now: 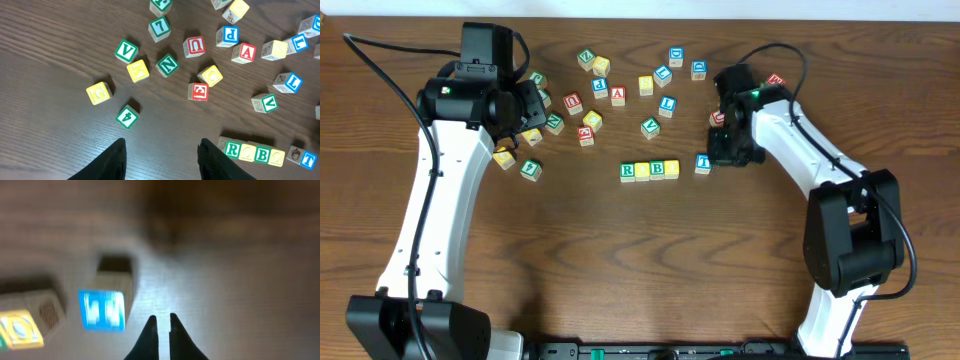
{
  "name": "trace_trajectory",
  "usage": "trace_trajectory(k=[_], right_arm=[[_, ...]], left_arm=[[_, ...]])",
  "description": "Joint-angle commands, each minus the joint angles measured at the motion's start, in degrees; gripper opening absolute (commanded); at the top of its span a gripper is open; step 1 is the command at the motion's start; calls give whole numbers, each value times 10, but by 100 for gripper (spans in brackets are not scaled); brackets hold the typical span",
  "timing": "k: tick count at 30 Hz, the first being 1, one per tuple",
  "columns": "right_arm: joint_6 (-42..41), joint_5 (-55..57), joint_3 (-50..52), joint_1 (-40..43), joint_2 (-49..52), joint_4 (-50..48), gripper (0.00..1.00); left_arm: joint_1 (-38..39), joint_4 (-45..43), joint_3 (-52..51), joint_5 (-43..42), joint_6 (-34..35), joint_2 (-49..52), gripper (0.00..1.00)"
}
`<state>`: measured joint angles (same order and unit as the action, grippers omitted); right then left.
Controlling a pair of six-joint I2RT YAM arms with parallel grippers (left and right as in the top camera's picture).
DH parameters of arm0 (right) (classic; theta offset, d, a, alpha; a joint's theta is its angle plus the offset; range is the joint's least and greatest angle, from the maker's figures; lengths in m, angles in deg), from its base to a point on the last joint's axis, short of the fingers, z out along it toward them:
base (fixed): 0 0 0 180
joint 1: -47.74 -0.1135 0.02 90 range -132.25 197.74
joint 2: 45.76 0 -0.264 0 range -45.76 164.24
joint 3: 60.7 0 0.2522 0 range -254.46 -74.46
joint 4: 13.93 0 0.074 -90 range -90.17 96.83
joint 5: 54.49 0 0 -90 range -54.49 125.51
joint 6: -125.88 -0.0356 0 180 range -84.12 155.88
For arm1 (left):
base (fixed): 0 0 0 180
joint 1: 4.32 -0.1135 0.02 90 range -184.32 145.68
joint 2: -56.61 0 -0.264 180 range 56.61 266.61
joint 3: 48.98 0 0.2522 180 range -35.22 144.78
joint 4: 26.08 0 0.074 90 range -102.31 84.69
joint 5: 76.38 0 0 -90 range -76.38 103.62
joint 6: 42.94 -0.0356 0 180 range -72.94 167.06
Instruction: Spell out ROBOT
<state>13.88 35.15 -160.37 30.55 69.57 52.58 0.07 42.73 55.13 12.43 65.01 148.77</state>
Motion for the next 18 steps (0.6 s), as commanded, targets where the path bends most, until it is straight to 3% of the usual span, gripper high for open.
trace_trajectory(k=[1,18], right_arm=[[-47,17,19,-5,2,-26,3],[-52,-32,28,-23,39,-67,2]], left_arm=[[-1,0,-9,2,-6,3,46],[-1,0,-9,2,-6,3,46]])
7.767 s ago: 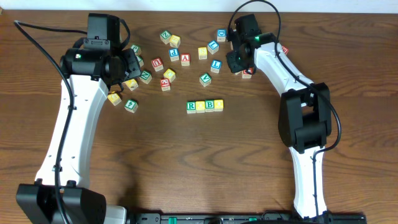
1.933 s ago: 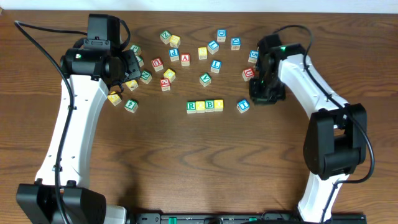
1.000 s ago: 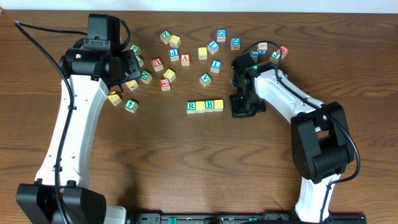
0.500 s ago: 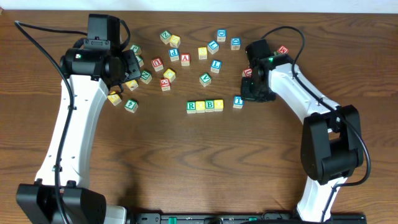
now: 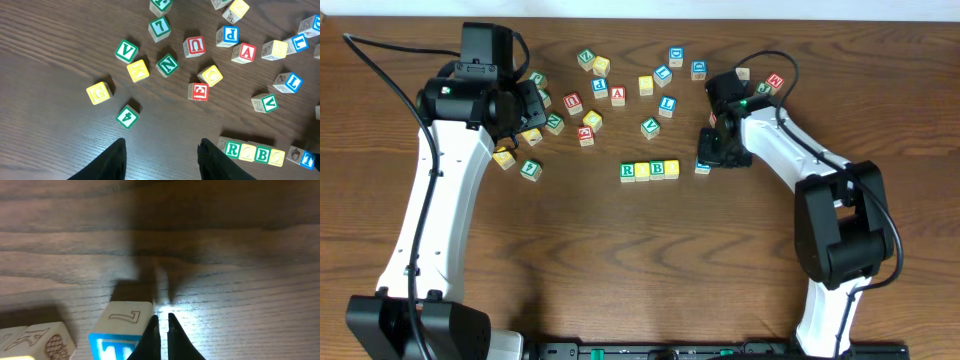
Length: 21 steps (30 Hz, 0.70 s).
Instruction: Spell out ROBOT
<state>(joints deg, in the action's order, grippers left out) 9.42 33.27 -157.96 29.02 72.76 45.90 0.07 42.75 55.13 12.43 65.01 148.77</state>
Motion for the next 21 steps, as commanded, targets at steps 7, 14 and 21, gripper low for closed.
trace_trajectory(k=[7,14,21], right_arm=[[-8,-14,4,-23,7,-5,2],[-7,-14,4,-27,7,-14,4],[28,-14,4,-28,7,-23,5]], left_arm=[[-1,0,-9,2,-6,3,46],[-1,0,-9,2,-6,3,46],[-1,0,-9,2,-6,3,46]])
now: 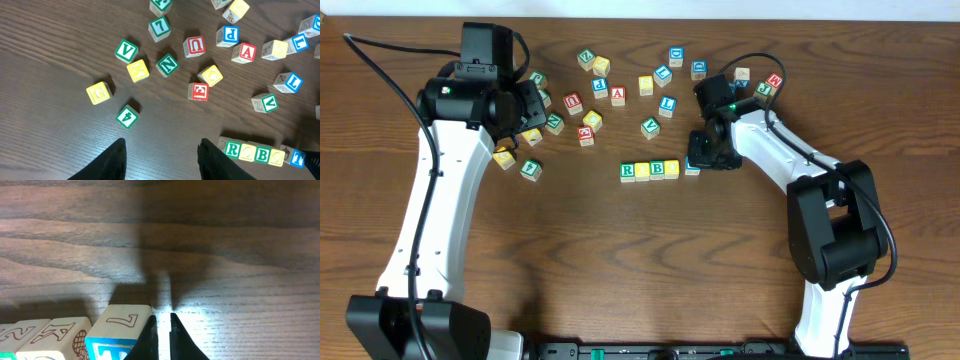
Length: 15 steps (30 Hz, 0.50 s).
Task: Spell out ROBOT
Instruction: 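Push the T block leftward with the right gripper against the O block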
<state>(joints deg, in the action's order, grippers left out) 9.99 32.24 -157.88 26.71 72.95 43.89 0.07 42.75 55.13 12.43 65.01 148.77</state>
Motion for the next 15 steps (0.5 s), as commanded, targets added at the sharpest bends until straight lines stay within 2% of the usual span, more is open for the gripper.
trace_trajectory(k=[1,15], right_arm=[[26,-3,3,-4,5,-5,5],[52,-1,3,-4,6,-54,8]], left_arm=[[-1,0,-9,2,-6,3,46],[-1,0,-9,2,-6,3,46]])
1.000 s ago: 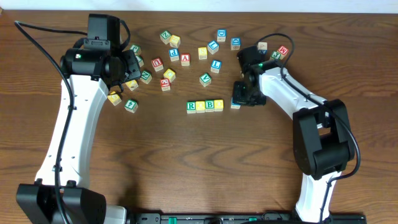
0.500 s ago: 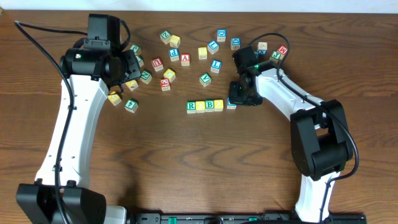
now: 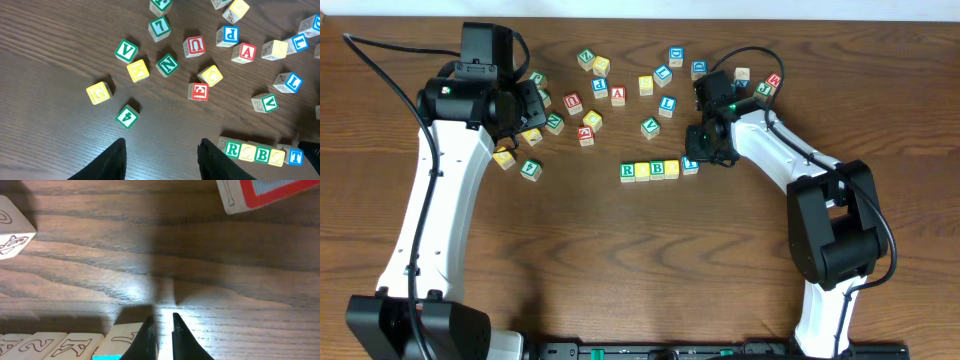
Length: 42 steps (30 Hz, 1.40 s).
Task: Spell out ROBOT
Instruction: 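Push the T block leftward with the right gripper against the O block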
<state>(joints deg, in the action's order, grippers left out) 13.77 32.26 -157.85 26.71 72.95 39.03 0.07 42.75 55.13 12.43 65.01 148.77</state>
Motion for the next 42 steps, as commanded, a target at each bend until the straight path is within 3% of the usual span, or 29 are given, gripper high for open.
trace_trajectory(k=[1,17,28,42], right_arm=[[16,-2,3,-4,6,-7,8],[31,-14,3,-4,6,-13,8],[36,-26,3,-5,6,-69,11],[35,-33,4,-11,6,-32,9]], left_arm=[[-1,0,-9,2,-6,3,46],[-1,0,-9,2,-5,3,46],[-1,0,-9,2,-5,3,46],[-1,0,-9,2,-5,3,46]])
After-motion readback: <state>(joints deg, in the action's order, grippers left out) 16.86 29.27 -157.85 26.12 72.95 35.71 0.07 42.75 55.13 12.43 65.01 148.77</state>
